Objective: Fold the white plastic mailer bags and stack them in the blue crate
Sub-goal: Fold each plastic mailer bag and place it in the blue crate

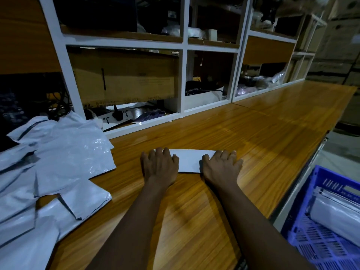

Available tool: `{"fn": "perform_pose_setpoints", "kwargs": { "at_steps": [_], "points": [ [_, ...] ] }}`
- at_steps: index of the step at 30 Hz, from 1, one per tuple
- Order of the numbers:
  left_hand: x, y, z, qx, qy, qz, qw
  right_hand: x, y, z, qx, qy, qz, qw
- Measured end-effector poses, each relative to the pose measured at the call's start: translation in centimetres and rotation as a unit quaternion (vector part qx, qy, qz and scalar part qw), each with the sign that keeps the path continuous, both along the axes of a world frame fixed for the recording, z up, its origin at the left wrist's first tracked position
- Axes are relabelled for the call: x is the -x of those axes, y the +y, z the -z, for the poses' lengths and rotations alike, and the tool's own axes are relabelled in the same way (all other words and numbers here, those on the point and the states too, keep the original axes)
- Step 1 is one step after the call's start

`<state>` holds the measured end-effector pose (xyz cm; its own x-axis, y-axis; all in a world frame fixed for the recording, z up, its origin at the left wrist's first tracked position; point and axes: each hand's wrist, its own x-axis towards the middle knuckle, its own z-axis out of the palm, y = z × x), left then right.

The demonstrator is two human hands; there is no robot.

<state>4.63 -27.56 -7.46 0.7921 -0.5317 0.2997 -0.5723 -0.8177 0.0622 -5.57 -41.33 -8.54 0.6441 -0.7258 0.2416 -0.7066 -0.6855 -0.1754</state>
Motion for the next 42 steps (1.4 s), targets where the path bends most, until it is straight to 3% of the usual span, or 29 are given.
{"fn": "perform_pose_setpoints", "kwargs": {
  "at_steps": [4,7,12,18,33,36,38,40,42],
  "points": [
    [-0.4,-0.6,0.5,0.03,-0.081,0.085,0.993,-0.6,0.7,-0.9,0.118,-0.035,-0.078,0.989],
    [-0.8,-1.1,1.0,0.069,-0.103,0.171,0.977,-2.0,0.9,-0.7,0.087,-0.047,-0.158,0.982],
    [-2.2,-1.8,2.0,0.079,-0.035,0.258,0.962,-2.7,0.8,0.3,0.094,-0.048,-0.221,0.969],
    [-2.5,-1.3,1.8,0.081,-0.054,0.236,0.967,-2.9,-0.1,1.0,0.098,0.011,-0.206,0.974],
    [-3.6,0.2,1.1,-0.018,0.102,0.1,0.99,-1.5,-3.1,0.9,0.107,0.115,-0.177,0.972],
    [-2.8,0.8,0.5,-0.011,0.127,0.073,0.989,-0.3,-3.4,0.9,0.1,0.091,-0.141,0.981],
    [-1.6,1.3,0.0,-0.016,0.089,0.073,0.993,0.5,-2.9,0.4,0.096,0.055,-0.113,0.987],
    [-0.1,2.1,-0.4,-0.033,0.046,0.11,0.992,1.4,-2.0,-0.2,0.107,0.044,-0.168,0.979],
    [1.3,3.0,-0.5,-0.056,0.027,0.154,0.986,2.4,-1.0,0.0,0.162,0.035,-0.283,0.945]
  ]
}}
